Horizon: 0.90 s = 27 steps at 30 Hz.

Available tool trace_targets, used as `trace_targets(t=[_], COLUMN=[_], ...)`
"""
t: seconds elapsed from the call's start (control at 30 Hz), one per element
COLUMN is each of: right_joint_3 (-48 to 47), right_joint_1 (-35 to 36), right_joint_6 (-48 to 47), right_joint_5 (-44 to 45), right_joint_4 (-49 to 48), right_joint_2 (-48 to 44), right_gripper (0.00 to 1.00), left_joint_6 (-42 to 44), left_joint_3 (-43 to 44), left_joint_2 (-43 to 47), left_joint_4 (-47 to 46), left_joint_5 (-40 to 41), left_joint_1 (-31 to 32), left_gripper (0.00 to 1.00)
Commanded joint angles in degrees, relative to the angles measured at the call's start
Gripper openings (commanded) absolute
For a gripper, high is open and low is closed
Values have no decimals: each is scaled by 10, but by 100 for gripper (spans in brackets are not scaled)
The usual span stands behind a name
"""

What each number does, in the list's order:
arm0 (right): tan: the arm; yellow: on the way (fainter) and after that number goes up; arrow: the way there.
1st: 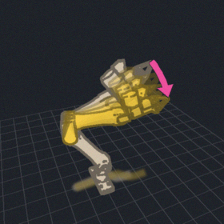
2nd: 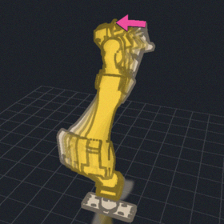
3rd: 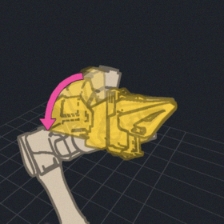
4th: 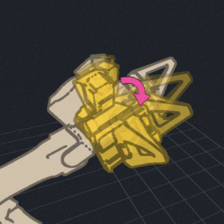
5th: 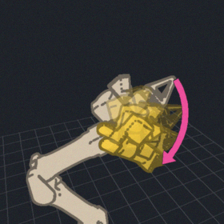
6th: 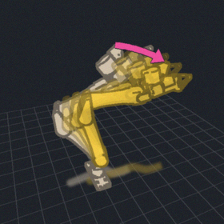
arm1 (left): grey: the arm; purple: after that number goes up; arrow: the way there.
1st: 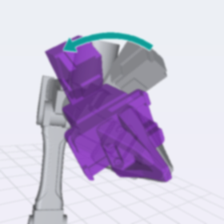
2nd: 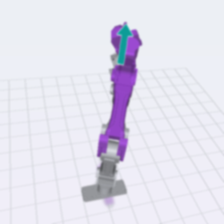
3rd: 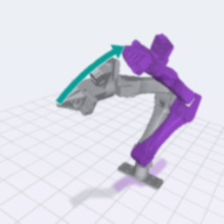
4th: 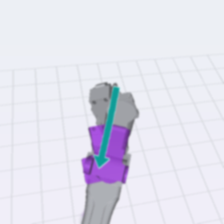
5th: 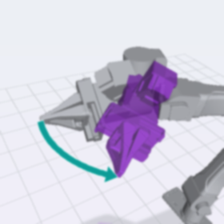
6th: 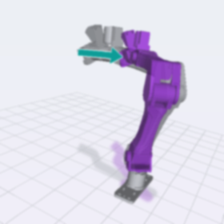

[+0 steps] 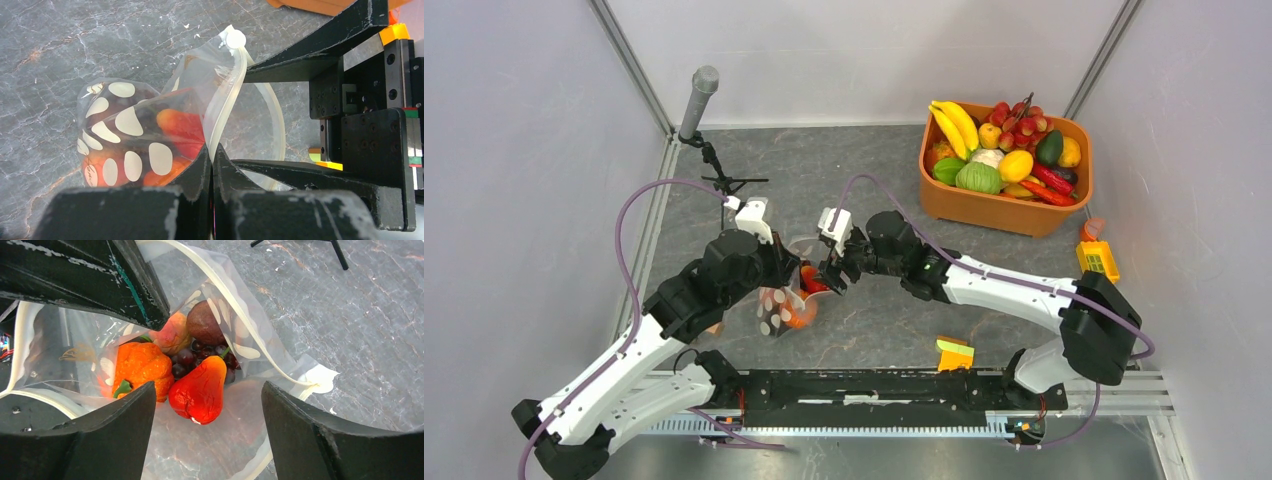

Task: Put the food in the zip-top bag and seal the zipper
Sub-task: Place the fake fruit in the zipper food storage bag, then pick up the fake fruit from the bin.

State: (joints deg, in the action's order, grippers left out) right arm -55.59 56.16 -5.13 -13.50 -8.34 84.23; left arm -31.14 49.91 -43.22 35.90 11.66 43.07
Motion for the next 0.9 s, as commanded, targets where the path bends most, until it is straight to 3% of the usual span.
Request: trace_targets(t=[0.0, 0.1, 0.23, 0.37, 0.47, 0.7, 0.87], right_joint_3=[-21, -6, 42, 76, 43, -68, -69], right_joint_1=[2, 1, 0, -10, -31, -219, -351], right_joint_6=[-19, -12, -15, -33, -81, -28, 24], right_joint_5=[-17, -10, 75, 253, 402, 497, 452], right_joint_4=[-6, -19, -60, -84, -69, 57, 101], right_joint_2=[-20, -46, -131, -209, -227, -235, -254], right_gripper=[81, 81, 83, 84, 84, 83, 77], left_joint_6=[-16, -16, -15, -14, -14, -10, -4], left_joint_3=[28, 25, 20, 16, 13, 10, 17], left_joint_2=[9, 8, 6, 4, 3, 6, 8], left_joint_4=[-25, -25, -25, -27, -32, -28, -15], left_joint_5=[7, 10, 14, 14, 11, 25, 30], left_joint_1=[-3, -3, -3, -3, -3, -3, -3], left_gripper=[2, 2, 2, 2, 2, 2, 2])
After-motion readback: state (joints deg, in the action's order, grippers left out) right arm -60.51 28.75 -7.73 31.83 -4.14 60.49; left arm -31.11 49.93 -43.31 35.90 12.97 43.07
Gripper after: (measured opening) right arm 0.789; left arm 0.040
